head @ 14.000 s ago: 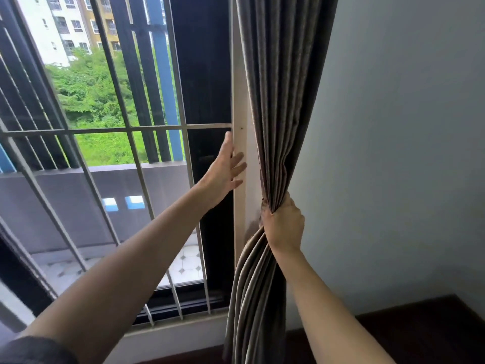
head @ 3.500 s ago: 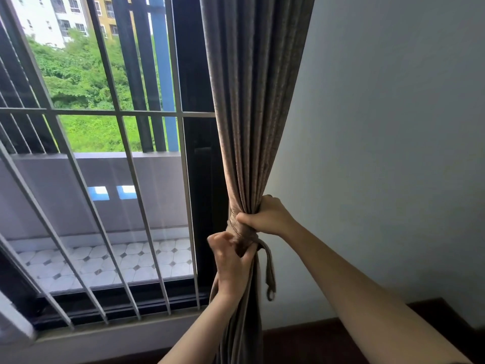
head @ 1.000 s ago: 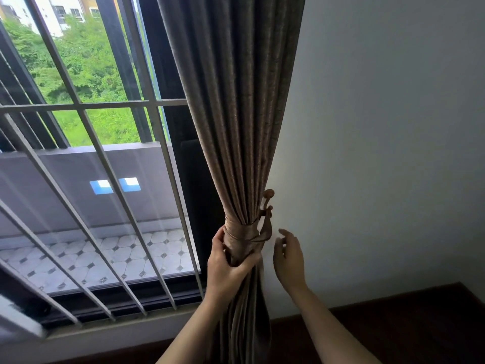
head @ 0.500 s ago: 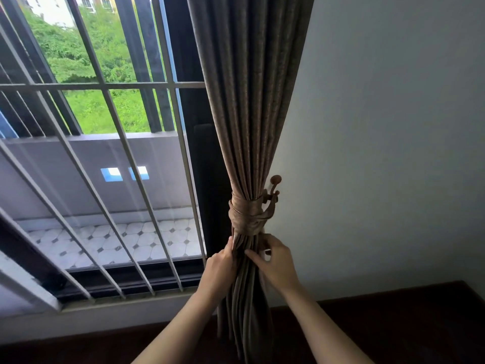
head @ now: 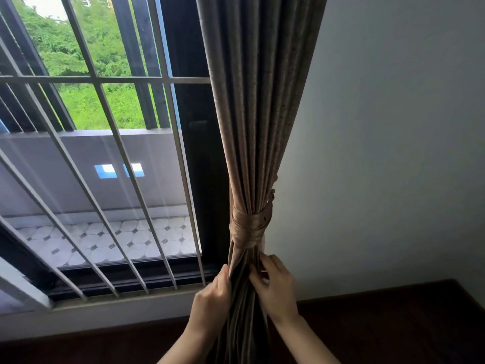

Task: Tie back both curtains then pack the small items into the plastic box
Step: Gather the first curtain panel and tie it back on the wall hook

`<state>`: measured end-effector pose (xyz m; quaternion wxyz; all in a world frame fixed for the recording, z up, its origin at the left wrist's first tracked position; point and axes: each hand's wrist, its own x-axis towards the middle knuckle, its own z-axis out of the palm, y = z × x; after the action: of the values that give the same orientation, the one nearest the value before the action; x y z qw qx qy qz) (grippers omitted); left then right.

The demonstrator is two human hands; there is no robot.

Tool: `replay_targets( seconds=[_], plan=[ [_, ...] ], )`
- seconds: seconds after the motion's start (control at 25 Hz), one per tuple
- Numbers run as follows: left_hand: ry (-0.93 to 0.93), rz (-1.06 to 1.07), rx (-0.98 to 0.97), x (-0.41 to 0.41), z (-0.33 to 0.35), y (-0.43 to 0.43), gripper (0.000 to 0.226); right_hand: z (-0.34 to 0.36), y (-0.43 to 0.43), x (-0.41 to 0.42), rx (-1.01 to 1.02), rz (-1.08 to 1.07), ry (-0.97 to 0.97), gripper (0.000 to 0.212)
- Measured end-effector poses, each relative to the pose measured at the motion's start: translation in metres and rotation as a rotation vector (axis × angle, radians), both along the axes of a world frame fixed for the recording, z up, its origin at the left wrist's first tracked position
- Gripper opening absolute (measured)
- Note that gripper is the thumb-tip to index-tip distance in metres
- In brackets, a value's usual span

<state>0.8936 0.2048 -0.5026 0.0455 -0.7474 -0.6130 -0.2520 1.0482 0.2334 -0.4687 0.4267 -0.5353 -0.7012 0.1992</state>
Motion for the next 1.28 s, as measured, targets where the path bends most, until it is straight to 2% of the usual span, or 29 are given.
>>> replay_targets(
  seconds=[0.12, 0.24, 0.32, 0.44, 0.52, 0.64, 0.72, 0.84, 0.92, 1.0, 1.08, 1.16, 1.2, 1.28],
  plan=[
    [-0.081, 0.008, -0.006, -0.006, -0.004, 0.013, 0.059, 0.000, 0.008, -0.012, 0.002, 0.006, 0.008, 0.032],
    [-0.012, -0.093, 0.046, -0.013, -0.002, 0.015, 0.040, 0.000, 0.008, -0.018, 0.086, 0.005, 0.059, 0.021],
    [-0.086, -0.089, -0.010, -0.016, 0.010, 0.016, 0.028, 0.003, 0.014, -0.010, 0.111, 0.060, 0.057, 0.017],
    [-0.328, 0.031, -0.217, -0.022, 0.022, 0.025, 0.030, 0.010, 0.025, 0.001, -0.079, 0.132, 0.042, 0.045],
    [-0.277, 0.096, -0.281, -0.024, 0.019, 0.034, 0.030, 0.014, 0.030, 0.000, -0.289, 0.182, 0.043, 0.074],
    [-0.200, 0.113, -0.318, -0.020, 0.017, 0.041, 0.019, 0.012, 0.034, -0.011, -0.355, 0.119, 0.004, 0.092],
    [-0.179, 0.116, -0.315, -0.019, 0.014, 0.041, 0.021, 0.011, 0.042, -0.019, -0.349, 0.055, -0.021, 0.085],
    [-0.230, 0.082, -0.239, -0.024, 0.001, 0.023, 0.018, 0.013, 0.045, -0.019, -0.402, 0.116, -0.032, 0.039],
    [-0.219, 0.026, -0.245, -0.025, -0.008, 0.010, 0.018, 0.014, 0.042, -0.012, -0.526, 0.228, 0.094, 0.023],
    [-0.157, 0.041, -0.177, -0.023, -0.015, 0.012, 0.017, 0.012, 0.045, -0.003, -0.531, 0.264, 0.225, 0.028],
    [-0.208, 0.139, -0.229, -0.018, -0.010, 0.022, 0.019, 0.010, 0.053, 0.004, -0.524, 0.266, 0.254, 0.044],
    [-0.250, 0.130, -0.314, -0.014, -0.007, 0.033, 0.045, 0.011, 0.057, 0.003, -0.570, 0.304, 0.151, 0.056],
    [-0.191, 0.093, -0.298, -0.013, -0.010, 0.036, 0.054, 0.009, 0.059, 0.003, -0.607, 0.319, 0.092, 0.058],
    [-0.069, 0.020, -0.258, -0.013, -0.024, 0.033, 0.061, 0.007, 0.065, 0.004, -0.684, 0.328, 0.012, 0.047]
  ],
)
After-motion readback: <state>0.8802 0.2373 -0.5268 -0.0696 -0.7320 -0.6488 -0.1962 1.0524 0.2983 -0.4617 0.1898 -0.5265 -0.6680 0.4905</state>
